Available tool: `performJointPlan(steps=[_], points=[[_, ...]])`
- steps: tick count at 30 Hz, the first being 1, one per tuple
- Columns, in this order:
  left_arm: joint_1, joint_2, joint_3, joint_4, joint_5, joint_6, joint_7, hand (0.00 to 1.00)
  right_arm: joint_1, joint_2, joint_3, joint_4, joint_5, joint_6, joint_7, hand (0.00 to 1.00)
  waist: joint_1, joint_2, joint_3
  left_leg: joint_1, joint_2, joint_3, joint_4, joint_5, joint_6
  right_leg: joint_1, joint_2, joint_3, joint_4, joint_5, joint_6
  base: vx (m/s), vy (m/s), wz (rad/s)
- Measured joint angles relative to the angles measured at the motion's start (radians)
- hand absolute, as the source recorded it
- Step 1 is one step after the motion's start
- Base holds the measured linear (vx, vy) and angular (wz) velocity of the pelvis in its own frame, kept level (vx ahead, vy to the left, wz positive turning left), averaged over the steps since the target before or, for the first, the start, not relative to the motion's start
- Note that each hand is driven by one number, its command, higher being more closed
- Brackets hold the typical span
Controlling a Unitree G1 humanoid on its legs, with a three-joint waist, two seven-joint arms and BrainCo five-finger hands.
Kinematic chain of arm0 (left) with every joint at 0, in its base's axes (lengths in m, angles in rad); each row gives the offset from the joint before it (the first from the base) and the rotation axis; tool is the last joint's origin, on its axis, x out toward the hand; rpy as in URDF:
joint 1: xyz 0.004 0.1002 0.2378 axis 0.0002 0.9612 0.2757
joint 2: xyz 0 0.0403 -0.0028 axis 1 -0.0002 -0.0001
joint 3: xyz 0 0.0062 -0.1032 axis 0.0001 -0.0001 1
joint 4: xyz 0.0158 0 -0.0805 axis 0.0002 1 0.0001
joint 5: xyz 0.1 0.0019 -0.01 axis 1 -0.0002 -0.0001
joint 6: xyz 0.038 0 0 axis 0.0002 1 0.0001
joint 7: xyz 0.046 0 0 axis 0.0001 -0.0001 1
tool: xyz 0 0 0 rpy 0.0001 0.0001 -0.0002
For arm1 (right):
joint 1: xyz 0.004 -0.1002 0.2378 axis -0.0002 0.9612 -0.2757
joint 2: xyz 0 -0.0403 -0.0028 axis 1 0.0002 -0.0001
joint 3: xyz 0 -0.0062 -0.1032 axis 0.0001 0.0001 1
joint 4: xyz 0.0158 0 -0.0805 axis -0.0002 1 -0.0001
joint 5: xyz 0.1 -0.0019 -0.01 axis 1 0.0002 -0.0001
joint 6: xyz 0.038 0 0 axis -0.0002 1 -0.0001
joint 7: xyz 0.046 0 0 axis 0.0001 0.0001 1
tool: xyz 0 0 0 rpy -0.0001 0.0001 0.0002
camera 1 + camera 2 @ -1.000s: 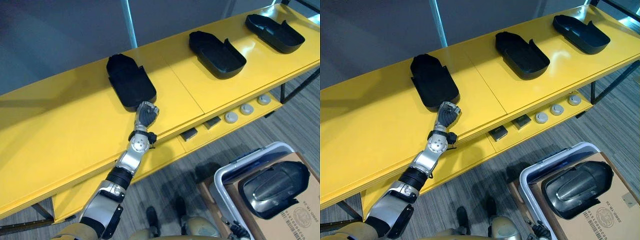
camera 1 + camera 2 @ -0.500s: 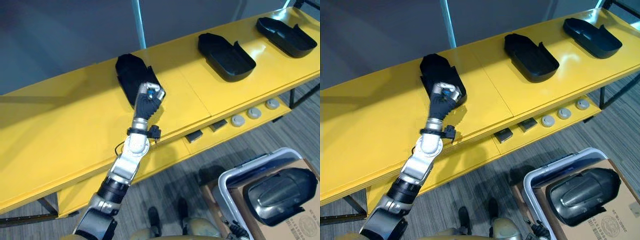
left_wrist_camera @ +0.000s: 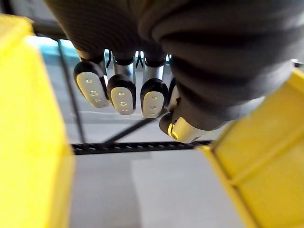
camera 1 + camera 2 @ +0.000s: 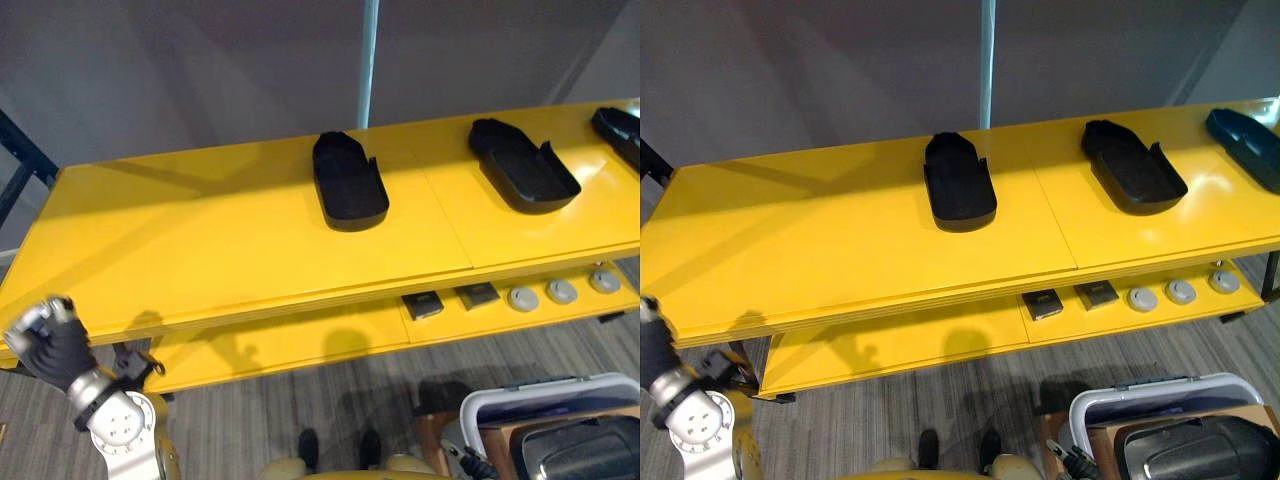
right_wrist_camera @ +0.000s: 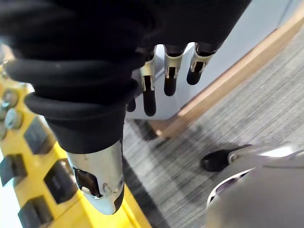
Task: Walk over and take plastic housings, then place them on the shelf
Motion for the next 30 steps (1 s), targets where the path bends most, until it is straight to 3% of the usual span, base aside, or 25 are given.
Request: performJointPlan(steps=[3, 6, 9, 15, 16, 25, 28, 30], points=[[-0.018, 0.001, -0.014, 0.305, 0.049, 0.065, -0.081, 0.0, 0.0, 0.005, -0.006, -0.015, -0.005, 0.008, -0.008, 0.0, 0.0, 0.0, -0.024, 0.006, 0.001, 0.009, -0.003, -0.001, -0.003, -0.002, -0.007, -0.008, 0.022, -0.019, 0.006, 0.04, -0.002, 0.11], [-0.059, 0.012, -0.034, 0.606, 0.096, 0.1, -0.122, 0.0, -0.019, 0.01, -0.021, 0.012, -0.01, 0.011, -0.009, 0.0, -0.001, 0.003, -0.033, 0.008, 0.001, 0.022, -0.011, -0.002, -0.008, -0.012, -0.006, 0.007, 0.021, -0.02, 0.006, 0.06, 0.005, -0.13], [-0.081, 0.019, -0.058, 0.73, 0.131, 0.114, -0.15, 0.0, -0.034, 0.008, -0.062, 0.066, -0.013, 0.015, -0.01, 0.0, -0.003, 0.008, -0.032, 0.023, 0.003, 0.034, -0.016, 0.005, -0.016, -0.013, -0.002, 0.025, 0.018, -0.016, 0.0, 0.09, -0.002, -0.18], [-0.144, 0.087, -0.104, 0.831, 0.181, 0.113, -0.184, 0.0, -0.062, -0.011, -0.087, 0.13, -0.018, 0.017, -0.01, 0.0, -0.013, 0.024, -0.031, 0.039, 0.002, 0.048, -0.027, 0.001, -0.021, 0.006, 0.007, 0.05, -0.019, 0.004, -0.002, 0.06, 0.008, -0.14], [-0.149, 0.092, -0.119, 0.836, 0.187, 0.113, -0.188, 0.0, -0.07, -0.011, -0.092, 0.138, -0.023, 0.017, -0.01, 0.0, -0.028, 0.022, -0.028, 0.04, 0.002, 0.05, -0.028, 0.001, -0.021, 0.014, 0.009, 0.056, -0.037, 0.014, 0.0, 0.03, 0.013, -0.08], [-0.177, 0.106, -0.185, 0.871, 0.217, 0.113, -0.208, 0.0, -0.1, -0.016, -0.092, 0.159, -0.053, 0.017, -0.01, 0.0, -0.036, 0.022, -0.006, 0.058, 0.004, 0.087, -0.015, -0.025, -0.036, 0.033, 0.017, 0.104, -0.08, 0.041, 0.003, 0.0, 0.013, -0.16], [-0.185, 0.104, -0.189, 0.871, 0.221, 0.113, -0.207, 0.0, -0.127, -0.041, -0.09, 0.158, -0.054, 0.017, -0.011, 0.0, -0.033, 0.039, 0.024, -0.003, 0.019, 0.133, 0.117, -0.098, -0.04, -0.015, 0.02, 0.158, -0.03, 0.023, 0.017, -0.04, 0.005, -0.51], [-0.205, 0.107, -0.19, 0.871, 0.221, 0.113, -0.204, 0.0, -0.144, -0.057, -0.087, 0.158, -0.054, 0.017, -0.012, 0.0, -0.027, 0.041, 0.036, -0.058, 0.004, 0.055, 0.194, -0.109, -0.039, -0.064, 0.02, 0.21, -0.008, 0.027, 0.019, -0.03, 0.007, -0.66]])
